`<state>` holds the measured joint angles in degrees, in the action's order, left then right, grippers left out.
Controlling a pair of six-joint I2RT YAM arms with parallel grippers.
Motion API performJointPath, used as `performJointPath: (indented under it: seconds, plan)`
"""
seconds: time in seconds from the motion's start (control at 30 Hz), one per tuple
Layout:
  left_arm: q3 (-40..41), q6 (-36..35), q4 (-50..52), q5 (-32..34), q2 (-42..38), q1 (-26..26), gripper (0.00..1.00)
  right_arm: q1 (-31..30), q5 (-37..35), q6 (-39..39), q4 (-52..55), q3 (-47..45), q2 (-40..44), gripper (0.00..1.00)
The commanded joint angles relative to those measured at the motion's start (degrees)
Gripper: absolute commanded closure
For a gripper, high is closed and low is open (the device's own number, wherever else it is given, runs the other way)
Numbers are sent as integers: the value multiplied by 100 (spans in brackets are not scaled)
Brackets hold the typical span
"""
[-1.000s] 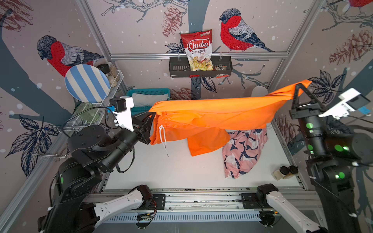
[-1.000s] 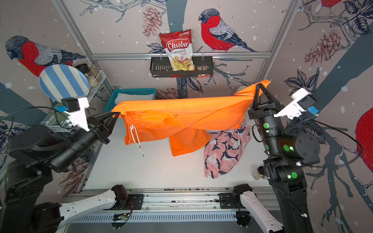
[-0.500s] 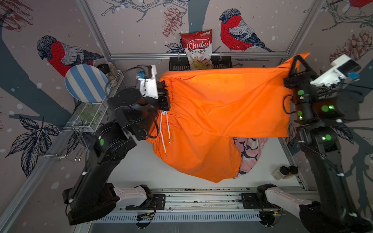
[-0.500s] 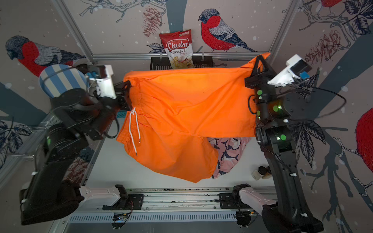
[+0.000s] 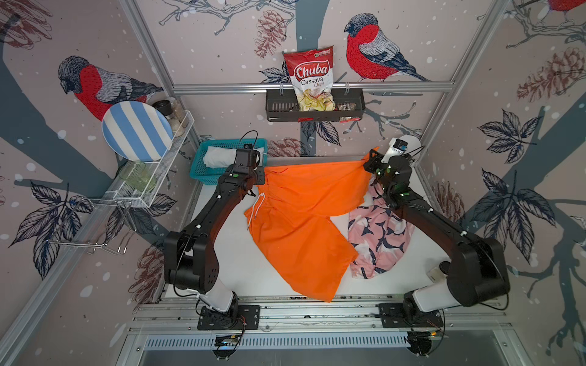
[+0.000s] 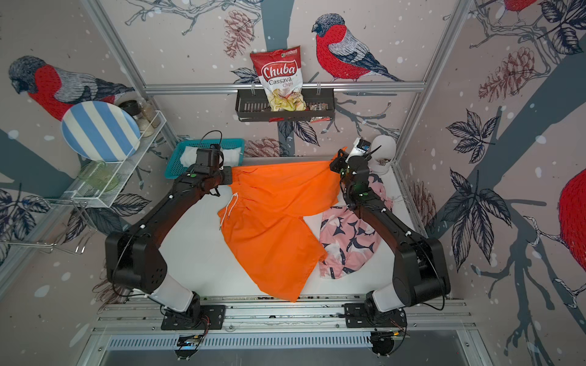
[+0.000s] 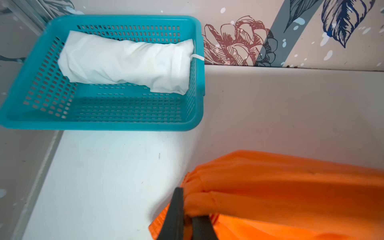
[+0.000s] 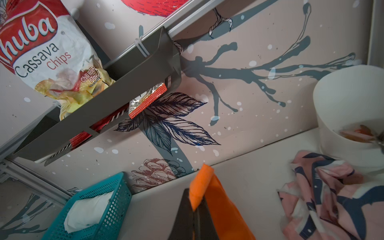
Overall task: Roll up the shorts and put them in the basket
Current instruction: Flatten out the shorts at the center of the board, then fold the shorts at the center of the board.
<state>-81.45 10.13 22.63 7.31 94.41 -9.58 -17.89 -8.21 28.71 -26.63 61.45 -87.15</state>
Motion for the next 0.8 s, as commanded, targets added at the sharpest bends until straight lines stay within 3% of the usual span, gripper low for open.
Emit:
performJointPath:
  seconds: [0.0, 0.2, 0.43, 0.6, 0.77]
  plan:
    - [-335, 186, -313, -22, 332, 295, 100, 27, -268, 246, -879, 254, -282, 100]
    - [-732, 180, 185, -185, 780, 441, 100, -318, -74, 461, 89, 428, -114, 100]
    - [91, 250, 329, -359, 284, 658, 100, -1162, -564, 735, 1470, -499, 1397, 100]
    - [744, 383, 360, -543, -163, 688, 100, -2334, -1469, 1222, 2397, -1256, 2818, 100]
    - [1269, 465, 663, -554, -616, 691, 100, -3971, -2253, 2278, 3266, -2022, 3729, 100]
